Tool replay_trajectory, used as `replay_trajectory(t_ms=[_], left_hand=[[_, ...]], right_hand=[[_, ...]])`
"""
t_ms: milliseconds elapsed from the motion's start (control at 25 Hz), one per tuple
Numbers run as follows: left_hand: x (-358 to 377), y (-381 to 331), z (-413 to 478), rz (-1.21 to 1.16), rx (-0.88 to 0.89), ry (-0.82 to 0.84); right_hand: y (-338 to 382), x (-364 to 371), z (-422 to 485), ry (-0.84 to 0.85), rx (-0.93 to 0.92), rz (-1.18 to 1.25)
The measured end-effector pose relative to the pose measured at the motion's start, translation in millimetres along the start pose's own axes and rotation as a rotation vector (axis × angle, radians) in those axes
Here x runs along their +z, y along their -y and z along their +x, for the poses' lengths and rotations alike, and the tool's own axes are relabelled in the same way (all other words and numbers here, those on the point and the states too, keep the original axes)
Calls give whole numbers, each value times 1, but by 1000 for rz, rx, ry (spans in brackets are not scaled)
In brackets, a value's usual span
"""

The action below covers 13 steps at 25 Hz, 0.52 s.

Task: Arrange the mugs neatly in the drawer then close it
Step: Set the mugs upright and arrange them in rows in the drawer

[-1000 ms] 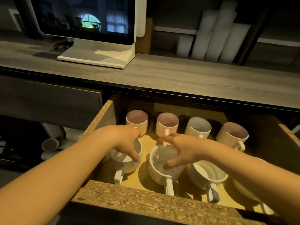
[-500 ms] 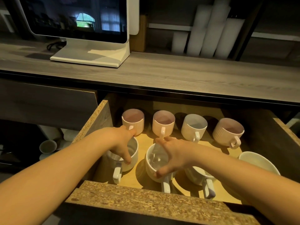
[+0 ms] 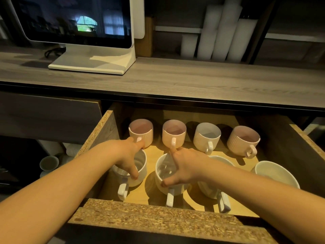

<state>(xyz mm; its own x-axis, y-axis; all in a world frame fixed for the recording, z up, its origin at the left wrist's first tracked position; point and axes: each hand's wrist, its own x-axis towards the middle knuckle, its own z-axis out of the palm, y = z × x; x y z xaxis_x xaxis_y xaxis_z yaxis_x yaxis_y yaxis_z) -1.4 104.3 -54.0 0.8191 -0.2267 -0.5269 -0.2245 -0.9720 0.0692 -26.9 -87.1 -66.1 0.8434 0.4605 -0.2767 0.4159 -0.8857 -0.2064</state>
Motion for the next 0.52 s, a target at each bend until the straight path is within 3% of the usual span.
replay_trajectory(t_ms=[320, 520], left_hand=[[-2, -6, -3, 15, -28, 24], [-22, -46, -31, 107, 108, -181]], right_hand=[[-6, -11, -4, 49, 5, 30], [-19, -44, -30, -129, 41, 50]])
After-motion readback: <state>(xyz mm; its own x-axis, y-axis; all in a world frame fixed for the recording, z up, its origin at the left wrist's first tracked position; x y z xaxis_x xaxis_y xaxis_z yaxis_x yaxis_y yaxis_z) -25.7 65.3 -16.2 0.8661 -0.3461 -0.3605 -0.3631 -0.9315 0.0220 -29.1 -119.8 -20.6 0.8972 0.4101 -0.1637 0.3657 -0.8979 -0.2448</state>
